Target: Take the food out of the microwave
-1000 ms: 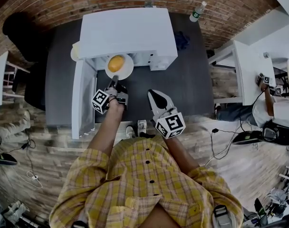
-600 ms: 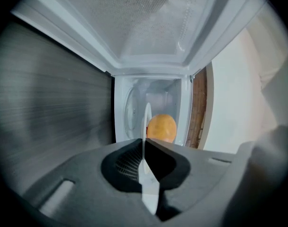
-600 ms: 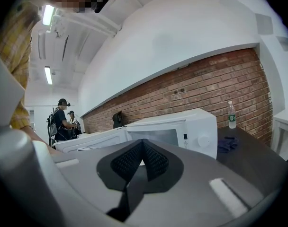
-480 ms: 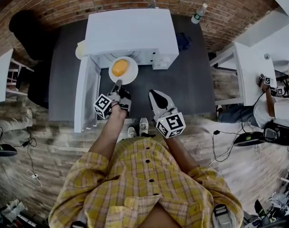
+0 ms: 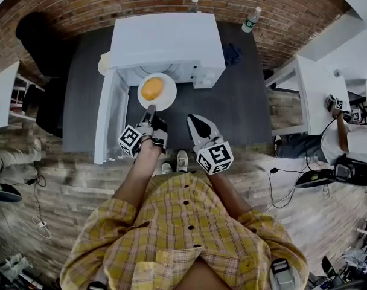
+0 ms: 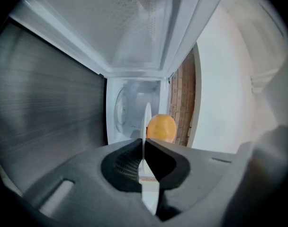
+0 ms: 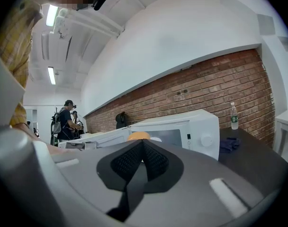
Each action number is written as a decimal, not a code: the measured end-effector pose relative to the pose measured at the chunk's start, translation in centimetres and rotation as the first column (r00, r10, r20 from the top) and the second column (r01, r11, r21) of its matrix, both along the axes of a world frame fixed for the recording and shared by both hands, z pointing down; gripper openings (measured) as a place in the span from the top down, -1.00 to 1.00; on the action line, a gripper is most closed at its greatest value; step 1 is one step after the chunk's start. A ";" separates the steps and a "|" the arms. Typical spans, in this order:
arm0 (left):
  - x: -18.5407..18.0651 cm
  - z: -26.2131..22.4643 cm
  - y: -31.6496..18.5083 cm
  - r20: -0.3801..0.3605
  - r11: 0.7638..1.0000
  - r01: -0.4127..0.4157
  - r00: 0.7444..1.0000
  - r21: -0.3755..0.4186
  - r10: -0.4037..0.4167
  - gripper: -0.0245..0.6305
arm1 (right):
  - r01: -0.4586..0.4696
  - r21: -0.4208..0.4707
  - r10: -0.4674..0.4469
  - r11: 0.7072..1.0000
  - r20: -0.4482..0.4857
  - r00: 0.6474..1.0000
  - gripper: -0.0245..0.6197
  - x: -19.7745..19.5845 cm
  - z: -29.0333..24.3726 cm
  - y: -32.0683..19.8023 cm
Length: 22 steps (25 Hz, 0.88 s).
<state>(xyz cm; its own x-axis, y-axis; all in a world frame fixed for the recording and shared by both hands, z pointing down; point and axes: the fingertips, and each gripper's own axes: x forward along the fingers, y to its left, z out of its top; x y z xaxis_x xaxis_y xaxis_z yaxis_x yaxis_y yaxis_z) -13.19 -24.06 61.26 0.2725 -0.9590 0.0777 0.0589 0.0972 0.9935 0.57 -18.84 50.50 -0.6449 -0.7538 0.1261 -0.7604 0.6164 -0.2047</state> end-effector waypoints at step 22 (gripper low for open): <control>0.6 -5.2 4.3 -0.055 0.997 -0.016 0.998 0.081 0.021 0.89 | 0.021 0.021 -0.021 1.000 -0.003 1.000 0.91 -0.6 -0.8 1.1</control>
<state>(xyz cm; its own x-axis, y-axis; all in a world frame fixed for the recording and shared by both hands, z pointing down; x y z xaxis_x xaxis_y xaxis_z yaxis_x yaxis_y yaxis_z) -12.62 -19.80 56.02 0.2922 -0.9562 -0.0152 0.1131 0.0188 0.9934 -0.07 -17.75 49.73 -0.6600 -0.7429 0.1121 -0.7481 0.6360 -0.1893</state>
